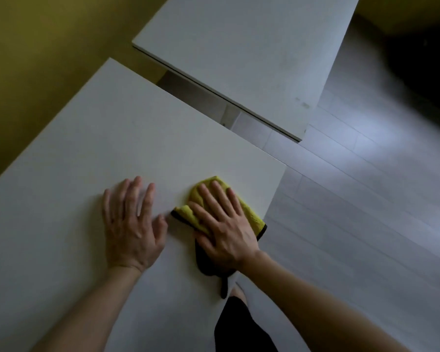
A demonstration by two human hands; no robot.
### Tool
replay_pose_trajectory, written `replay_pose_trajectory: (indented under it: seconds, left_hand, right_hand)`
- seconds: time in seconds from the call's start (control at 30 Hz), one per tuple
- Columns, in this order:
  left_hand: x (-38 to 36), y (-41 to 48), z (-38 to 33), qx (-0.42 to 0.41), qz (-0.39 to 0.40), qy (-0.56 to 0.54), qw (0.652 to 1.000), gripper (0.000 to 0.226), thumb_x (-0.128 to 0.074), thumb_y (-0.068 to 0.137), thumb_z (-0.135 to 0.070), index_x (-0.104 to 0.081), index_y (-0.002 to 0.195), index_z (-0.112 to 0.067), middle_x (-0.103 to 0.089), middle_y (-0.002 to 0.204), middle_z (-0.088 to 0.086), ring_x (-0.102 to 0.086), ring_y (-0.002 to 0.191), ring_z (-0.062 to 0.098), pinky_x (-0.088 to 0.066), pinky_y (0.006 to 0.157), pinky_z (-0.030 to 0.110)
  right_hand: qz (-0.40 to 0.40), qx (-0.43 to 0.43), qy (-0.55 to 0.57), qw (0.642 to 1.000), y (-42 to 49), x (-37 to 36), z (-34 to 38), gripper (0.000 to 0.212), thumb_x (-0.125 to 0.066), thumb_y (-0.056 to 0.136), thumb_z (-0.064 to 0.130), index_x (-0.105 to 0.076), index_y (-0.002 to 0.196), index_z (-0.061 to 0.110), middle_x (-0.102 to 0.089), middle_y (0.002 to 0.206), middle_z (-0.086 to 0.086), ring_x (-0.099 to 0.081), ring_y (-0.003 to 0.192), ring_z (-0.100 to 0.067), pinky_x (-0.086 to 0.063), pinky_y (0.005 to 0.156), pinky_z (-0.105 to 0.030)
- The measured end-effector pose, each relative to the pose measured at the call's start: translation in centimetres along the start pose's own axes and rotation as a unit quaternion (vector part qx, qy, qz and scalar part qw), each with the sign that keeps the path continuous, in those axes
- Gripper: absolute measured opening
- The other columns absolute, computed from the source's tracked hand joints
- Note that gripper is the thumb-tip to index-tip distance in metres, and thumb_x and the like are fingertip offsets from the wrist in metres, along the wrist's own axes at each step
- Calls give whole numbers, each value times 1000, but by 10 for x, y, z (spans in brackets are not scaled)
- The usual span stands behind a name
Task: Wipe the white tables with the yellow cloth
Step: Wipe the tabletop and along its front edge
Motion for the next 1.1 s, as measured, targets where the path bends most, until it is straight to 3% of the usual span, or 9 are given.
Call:
replay_pose_trajectory:
  seconds: [0.1,0.3,0.47,0.63,0.73,0.8,0.93,1.03,1.1]
  left_hand:
    - [-1,-1,-2,26,-5,0,1000,72,-61,96,-38,-51,159,-4,-42,168,23,-35,157,48,-23,127,69]
    - [0,-2,-1,24,1,4,1000,69,-54,101,-42,-51,159,-5,-41,169,22,-32,161,44,-26,127,68]
    - [1,-1,0,28,17,7,999,71,-52,100,-42,-47,162,-9,-38,171,19,-30,162,41,-27,126,68]
    - [4,1,-4,37,32,43,998,67,-59,96,-45,-61,152,-7,-51,163,19,-43,155,42,-34,122,64]
    - [11,33,-5,105,23,63,992,51,-53,100,-46,-71,129,-7,-65,136,17,-62,124,44,-46,105,56]
    - [13,71,-1,164,2,76,983,48,-51,103,-44,-68,130,-8,-63,129,16,-61,116,43,-45,104,55]
    - [-7,137,19,262,27,118,958,65,-48,106,-49,-47,161,-15,-44,164,16,-36,156,39,-25,128,60]
    - [-20,144,25,293,21,121,948,71,-42,106,-53,-39,167,-18,-34,172,14,-24,163,38,-20,129,62]
    - [-22,140,25,285,-3,111,952,70,-45,105,-50,-41,166,-16,-35,172,15,-27,162,39,-21,129,63]
  right_hand:
    - [19,16,-18,1000,26,6,-23,74,-54,106,59,-31,171,32,-7,182,-5,3,169,-33,-11,132,-65]
    - [-24,-117,-27,993,185,20,-34,73,-36,106,65,-29,170,31,-2,182,-7,9,168,-32,-1,135,-58]
    - [-2,-60,-29,998,280,15,-18,74,-30,105,68,-30,170,30,-5,182,-11,1,168,-38,-6,133,-62]
    - [13,43,-18,999,257,17,-22,72,-32,109,60,-23,173,27,-5,182,-8,8,168,-33,-3,133,-61]
    - [44,94,-21,994,195,21,-45,73,-39,109,58,-20,173,29,1,182,-8,11,168,-31,-6,133,-61]
    - [36,74,-4,997,161,29,-68,77,-45,108,58,-21,173,28,2,182,-13,8,168,-33,-10,134,-61]
    - [30,-14,44,998,152,29,-85,104,-54,102,64,0,173,10,8,180,-18,7,168,-32,-13,136,-56]
    - [36,-27,36,998,171,22,-74,105,-44,103,68,1,172,2,8,180,-21,7,168,-36,-8,136,-54]
    - [24,-10,50,998,203,25,-65,100,-42,103,67,-8,171,2,-4,179,-23,-4,167,-39,-11,136,-55]
Point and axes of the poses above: each hand's wrist, its own y-axis towards the middle knuckle, its own x-axis out of the back of the hand, z = x × y, the point moved 4 cm from there along y, towards the middle knuckle
